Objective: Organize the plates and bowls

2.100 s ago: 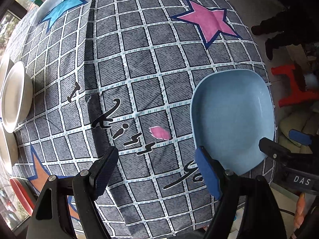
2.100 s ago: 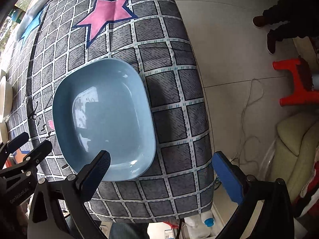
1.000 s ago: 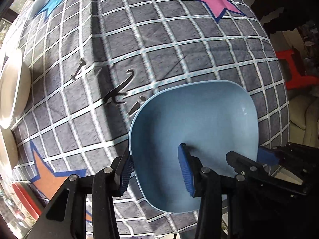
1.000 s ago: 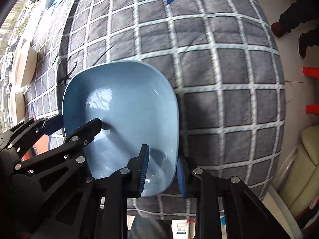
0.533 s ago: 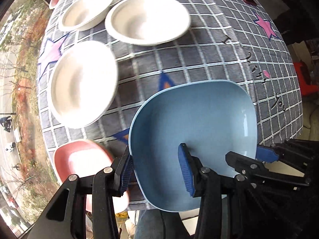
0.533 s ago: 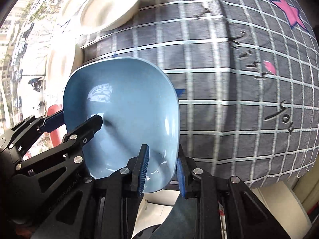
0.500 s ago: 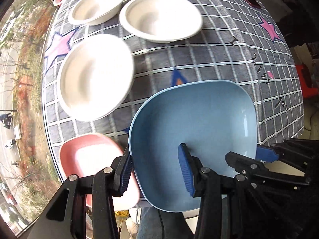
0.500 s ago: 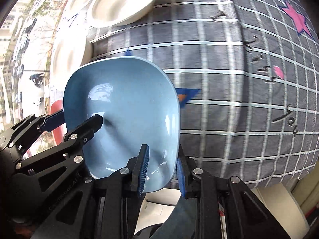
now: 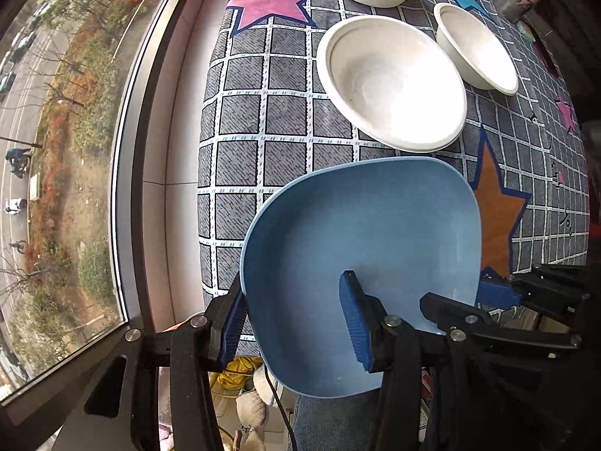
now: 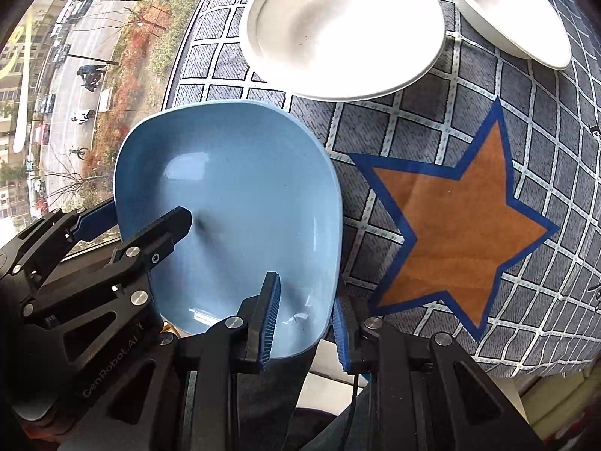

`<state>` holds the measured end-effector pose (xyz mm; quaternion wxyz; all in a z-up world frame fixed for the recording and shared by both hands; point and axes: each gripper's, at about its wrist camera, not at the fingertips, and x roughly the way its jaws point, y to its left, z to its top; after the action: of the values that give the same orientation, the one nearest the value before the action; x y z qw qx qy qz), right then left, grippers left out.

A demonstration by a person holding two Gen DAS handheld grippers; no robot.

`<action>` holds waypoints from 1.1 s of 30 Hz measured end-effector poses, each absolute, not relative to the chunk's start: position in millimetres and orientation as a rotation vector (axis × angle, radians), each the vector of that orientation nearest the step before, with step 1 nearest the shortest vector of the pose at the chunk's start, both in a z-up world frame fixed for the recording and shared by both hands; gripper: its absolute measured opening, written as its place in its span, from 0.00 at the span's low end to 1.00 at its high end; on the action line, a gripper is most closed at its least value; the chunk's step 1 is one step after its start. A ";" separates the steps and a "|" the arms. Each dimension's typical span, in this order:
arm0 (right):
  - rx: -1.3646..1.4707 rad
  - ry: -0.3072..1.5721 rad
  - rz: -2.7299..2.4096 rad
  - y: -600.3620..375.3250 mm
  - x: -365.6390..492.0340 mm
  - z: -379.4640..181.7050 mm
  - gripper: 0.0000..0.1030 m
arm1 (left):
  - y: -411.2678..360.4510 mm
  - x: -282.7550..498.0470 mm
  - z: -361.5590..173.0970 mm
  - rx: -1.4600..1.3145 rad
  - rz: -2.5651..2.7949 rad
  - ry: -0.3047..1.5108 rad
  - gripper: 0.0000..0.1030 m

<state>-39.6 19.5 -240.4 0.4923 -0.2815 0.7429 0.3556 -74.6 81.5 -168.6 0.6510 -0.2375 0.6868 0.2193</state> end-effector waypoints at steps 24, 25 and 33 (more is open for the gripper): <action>-0.402 1.728 0.558 -58.6 75.0 -192.8 0.98 | 125.3 -58.9 -152.9 -0.491 0.408 1.421 0.77; -0.408 1.722 0.558 -65.1 79.1 -189.0 0.98 | 122.9 -56.4 -151.6 -0.497 0.407 1.419 0.77; -0.366 1.740 0.554 -91.7 106.1 -185.8 0.98 | 93.3 -35.7 -137.8 -0.523 0.424 1.412 0.77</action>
<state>106.1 -91.7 -185.8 0.5968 -0.1577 0.7497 0.2385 -35.7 93.3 -137.8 0.7093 -0.2357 0.6362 0.1911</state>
